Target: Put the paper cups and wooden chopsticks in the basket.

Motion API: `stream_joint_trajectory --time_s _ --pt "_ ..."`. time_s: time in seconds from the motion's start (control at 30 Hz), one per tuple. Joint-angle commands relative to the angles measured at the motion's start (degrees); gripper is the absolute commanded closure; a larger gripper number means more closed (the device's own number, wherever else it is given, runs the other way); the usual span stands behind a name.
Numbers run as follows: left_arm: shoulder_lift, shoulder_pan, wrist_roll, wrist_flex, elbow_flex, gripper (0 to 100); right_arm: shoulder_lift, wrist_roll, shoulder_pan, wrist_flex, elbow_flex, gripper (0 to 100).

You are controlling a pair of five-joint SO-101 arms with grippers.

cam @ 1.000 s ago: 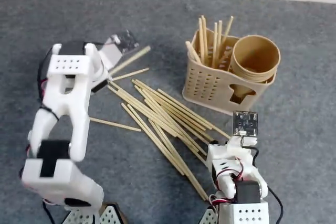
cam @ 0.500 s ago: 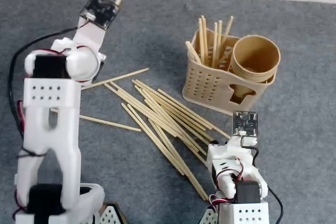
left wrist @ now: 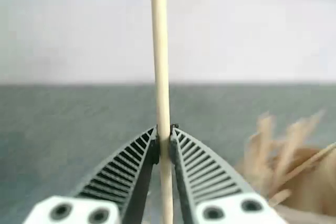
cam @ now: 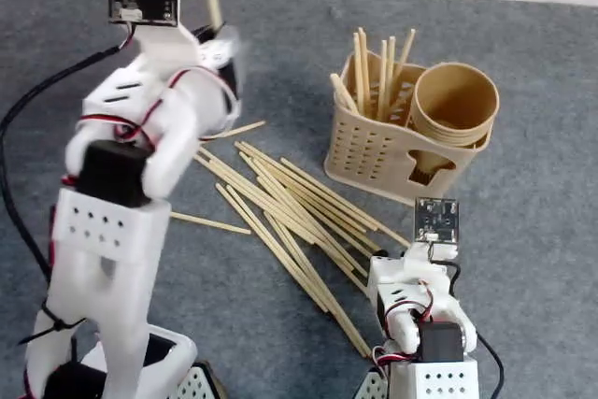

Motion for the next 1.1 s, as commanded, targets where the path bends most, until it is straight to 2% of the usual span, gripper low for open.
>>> stream_joint_trajectory --time_s 0.0,0.13,0.3,0.4,0.53,0.67,1.07 --pt "-2.15 7.60 5.45 -11.52 -1.01 100 -0.75 -0.35 0.66 -0.31 4.18 87.5" --pt "-2.15 14.11 3.87 -26.64 6.55 100 -0.75 -0.35 0.66 -0.31 4.18 87.5" --pt "-2.24 19.12 -4.22 -53.10 23.16 100 -0.75 -0.18 0.66 -0.31 4.18 87.5" --pt "-2.24 21.67 -6.68 -62.51 30.81 100 -0.75 -0.18 0.66 -0.31 4.18 87.5" --pt "-2.07 22.20 -6.68 -67.60 34.86 100 -0.75 -0.09 0.66 -0.31 4.18 87.5" --pt "-0.75 22.20 -6.68 -68.31 34.86 100 -0.75 -0.09 0.66 -0.31 4.18 87.5" --pt "17.63 21.76 -6.95 -73.85 27.65 100 -0.75 0.00 0.66 -0.31 4.18 87.5"
